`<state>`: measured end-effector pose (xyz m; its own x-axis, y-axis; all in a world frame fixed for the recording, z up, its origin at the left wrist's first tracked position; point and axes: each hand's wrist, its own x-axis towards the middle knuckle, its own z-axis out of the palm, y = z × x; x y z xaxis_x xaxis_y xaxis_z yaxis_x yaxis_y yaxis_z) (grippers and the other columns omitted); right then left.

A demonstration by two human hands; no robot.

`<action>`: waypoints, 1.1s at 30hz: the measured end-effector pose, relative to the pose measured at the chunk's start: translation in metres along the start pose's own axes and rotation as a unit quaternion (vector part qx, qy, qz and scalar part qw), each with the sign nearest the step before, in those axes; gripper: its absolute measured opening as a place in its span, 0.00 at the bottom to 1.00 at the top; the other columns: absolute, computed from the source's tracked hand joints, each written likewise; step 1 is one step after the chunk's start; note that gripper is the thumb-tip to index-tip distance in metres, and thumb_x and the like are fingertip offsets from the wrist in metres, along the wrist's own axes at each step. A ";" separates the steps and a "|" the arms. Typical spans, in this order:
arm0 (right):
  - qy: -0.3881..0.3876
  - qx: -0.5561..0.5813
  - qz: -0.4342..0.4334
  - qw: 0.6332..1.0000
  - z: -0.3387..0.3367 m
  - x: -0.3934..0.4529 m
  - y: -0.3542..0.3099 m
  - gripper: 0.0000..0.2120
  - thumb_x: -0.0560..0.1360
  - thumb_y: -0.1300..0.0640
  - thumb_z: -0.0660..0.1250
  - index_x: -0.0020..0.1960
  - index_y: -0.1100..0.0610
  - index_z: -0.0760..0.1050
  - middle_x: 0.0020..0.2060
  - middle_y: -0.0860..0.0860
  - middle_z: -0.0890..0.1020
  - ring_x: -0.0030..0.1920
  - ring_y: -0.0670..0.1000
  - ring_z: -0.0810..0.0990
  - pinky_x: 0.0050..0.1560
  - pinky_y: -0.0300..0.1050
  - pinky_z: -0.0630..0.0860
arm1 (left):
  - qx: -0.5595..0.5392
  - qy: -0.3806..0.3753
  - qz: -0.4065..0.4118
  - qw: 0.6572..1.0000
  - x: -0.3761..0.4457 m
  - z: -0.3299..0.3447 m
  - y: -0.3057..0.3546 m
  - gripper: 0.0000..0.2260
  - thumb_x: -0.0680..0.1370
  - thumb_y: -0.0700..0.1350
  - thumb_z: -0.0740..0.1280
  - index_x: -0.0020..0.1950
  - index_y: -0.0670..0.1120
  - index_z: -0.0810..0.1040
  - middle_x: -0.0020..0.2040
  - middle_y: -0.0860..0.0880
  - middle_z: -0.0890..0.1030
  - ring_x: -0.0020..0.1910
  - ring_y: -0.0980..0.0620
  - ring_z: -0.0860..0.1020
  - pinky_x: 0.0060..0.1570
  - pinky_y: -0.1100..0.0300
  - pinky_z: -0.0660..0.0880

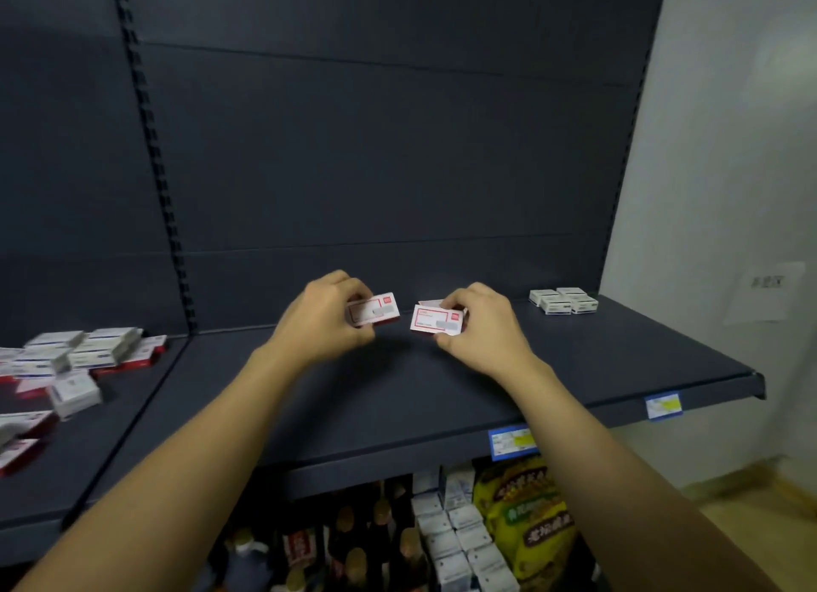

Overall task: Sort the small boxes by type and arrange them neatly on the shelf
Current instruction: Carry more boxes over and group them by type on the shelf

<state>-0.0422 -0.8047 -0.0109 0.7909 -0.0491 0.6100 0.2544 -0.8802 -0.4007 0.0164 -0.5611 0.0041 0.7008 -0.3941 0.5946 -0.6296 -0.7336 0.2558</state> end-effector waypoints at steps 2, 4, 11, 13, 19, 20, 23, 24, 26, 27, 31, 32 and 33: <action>-0.001 0.006 -0.004 1.000 0.002 0.011 0.020 0.14 0.64 0.55 0.76 0.50 0.52 0.81 0.45 0.46 0.76 0.45 0.48 0.78 0.47 0.44 0.77 | 0.008 0.002 -0.004 1.000 0.019 0.010 -0.004 0.22 0.62 0.58 0.66 0.54 0.53 0.81 0.48 0.56 0.77 0.48 0.53 0.78 0.50 0.50 0.79; -0.002 0.012 0.001 1.000 0.005 0.025 0.039 0.13 0.65 0.55 0.76 0.49 0.53 0.81 0.46 0.47 0.77 0.44 0.47 0.78 0.46 0.44 0.76 | 0.009 0.006 -0.009 1.000 0.037 0.018 -0.005 0.21 0.62 0.57 0.67 0.54 0.54 0.81 0.48 0.57 0.76 0.48 0.54 0.77 0.49 0.50 0.79; -0.019 0.018 0.006 1.000 0.007 0.063 0.092 0.13 0.66 0.55 0.76 0.49 0.52 0.80 0.46 0.45 0.75 0.43 0.45 0.76 0.44 0.38 0.73 | 0.003 -0.011 -0.015 1.000 0.088 0.058 0.008 0.20 0.64 0.59 0.69 0.53 0.54 0.80 0.49 0.57 0.77 0.49 0.54 0.77 0.50 0.49 0.79; -0.028 0.021 0.003 0.999 0.007 0.071 0.106 0.14 0.66 0.56 0.76 0.50 0.52 0.80 0.46 0.45 0.75 0.44 0.44 0.76 0.44 0.38 0.73 | 0.004 -0.017 -0.016 1.000 0.097 0.070 0.013 0.20 0.64 0.59 0.69 0.54 0.54 0.80 0.49 0.57 0.77 0.49 0.54 0.77 0.50 0.49 0.79; -0.048 0.037 0.000 0.998 0.009 0.091 0.147 0.15 0.66 0.55 0.77 0.52 0.52 0.80 0.48 0.45 0.76 0.46 0.45 0.77 0.46 0.36 0.72 | 0.006 -0.035 -0.031 0.999 0.115 0.101 0.030 0.18 0.67 0.54 0.74 0.56 0.51 0.81 0.49 0.56 0.77 0.48 0.56 0.77 0.51 0.53 0.79; -0.051 0.040 -0.006 0.998 0.010 0.094 0.153 0.15 0.66 0.55 0.77 0.52 0.51 0.80 0.47 0.45 0.75 0.45 0.44 0.77 0.46 0.36 0.72 | 0.008 -0.036 -0.036 0.999 0.117 0.105 0.034 0.18 0.68 0.53 0.75 0.56 0.51 0.81 0.49 0.56 0.77 0.48 0.57 0.77 0.51 0.55 0.78; -0.063 0.046 -0.026 0.997 0.011 0.103 0.170 0.15 0.66 0.54 0.77 0.52 0.52 0.81 0.48 0.46 0.76 0.46 0.45 0.76 0.47 0.38 0.73 | 0.017 -0.037 -0.056 0.998 0.119 0.117 0.046 0.17 0.68 0.51 0.76 0.56 0.51 0.82 0.49 0.57 0.76 0.48 0.58 0.76 0.51 0.57 0.78; -0.068 0.050 -0.032 0.996 0.010 0.105 0.176 0.15 0.66 0.54 0.77 0.52 0.52 0.81 0.47 0.46 0.76 0.46 0.45 0.77 0.46 0.38 0.72 | 0.019 -0.036 -0.064 0.997 0.121 0.120 0.050 0.17 0.68 0.51 0.76 0.56 0.51 0.82 0.49 0.57 0.76 0.48 0.58 0.76 0.50 0.58 0.78; -0.083 0.057 -0.044 0.994 0.006 0.108 0.186 0.15 0.66 0.54 0.77 0.52 0.52 0.81 0.47 0.46 0.76 0.47 0.45 0.77 0.45 0.37 0.72 | 0.031 -0.035 -0.079 0.996 0.123 0.125 0.058 0.18 0.69 0.50 0.77 0.57 0.50 0.81 0.50 0.57 0.77 0.48 0.58 0.76 0.50 0.59 0.77; -0.091 0.059 -0.051 0.993 0.004 0.109 0.192 0.15 0.66 0.53 0.77 0.52 0.52 0.81 0.47 0.45 0.76 0.46 0.45 0.77 0.45 0.37 0.71 | 0.037 -0.033 -0.086 0.995 0.124 0.127 0.062 0.18 0.69 0.50 0.77 0.57 0.50 0.81 0.50 0.56 0.77 0.49 0.58 0.76 0.50 0.60 0.77; -0.129 0.052 -0.084 0.987 -0.002 0.108 0.209 0.15 0.66 0.51 0.76 0.52 0.50 0.81 0.47 0.44 0.75 0.48 0.45 0.76 0.44 0.37 0.69 | 0.050 -0.037 -0.114 0.992 0.121 0.135 0.073 0.17 0.69 0.50 0.77 0.56 0.52 0.81 0.49 0.57 0.77 0.48 0.57 0.77 0.48 0.60 0.78; -0.138 0.050 -0.090 0.985 -0.002 0.108 0.212 0.15 0.66 0.51 0.76 0.52 0.51 0.81 0.48 0.44 0.76 0.48 0.46 0.77 0.44 0.37 0.68 | 0.052 -0.044 -0.120 0.991 0.119 0.136 0.075 0.16 0.68 0.50 0.77 0.55 0.53 0.82 0.48 0.57 0.77 0.48 0.57 0.77 0.48 0.58 0.78; -0.147 0.051 -0.094 0.983 -0.002 0.107 0.214 0.15 0.66 0.51 0.76 0.52 0.51 0.81 0.48 0.45 0.76 0.48 0.46 0.77 0.44 0.37 0.68 | 0.054 -0.053 -0.124 0.989 0.117 0.138 0.076 0.17 0.68 0.50 0.77 0.55 0.53 0.82 0.48 0.57 0.78 0.48 0.57 0.77 0.49 0.57 0.78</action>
<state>0.0964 -0.9994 -0.0302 0.8473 0.2628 0.4616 0.4546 -0.8082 -0.3744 0.0965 -0.7392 -0.0123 0.8642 -0.2453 0.4394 -0.3977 -0.8679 0.2977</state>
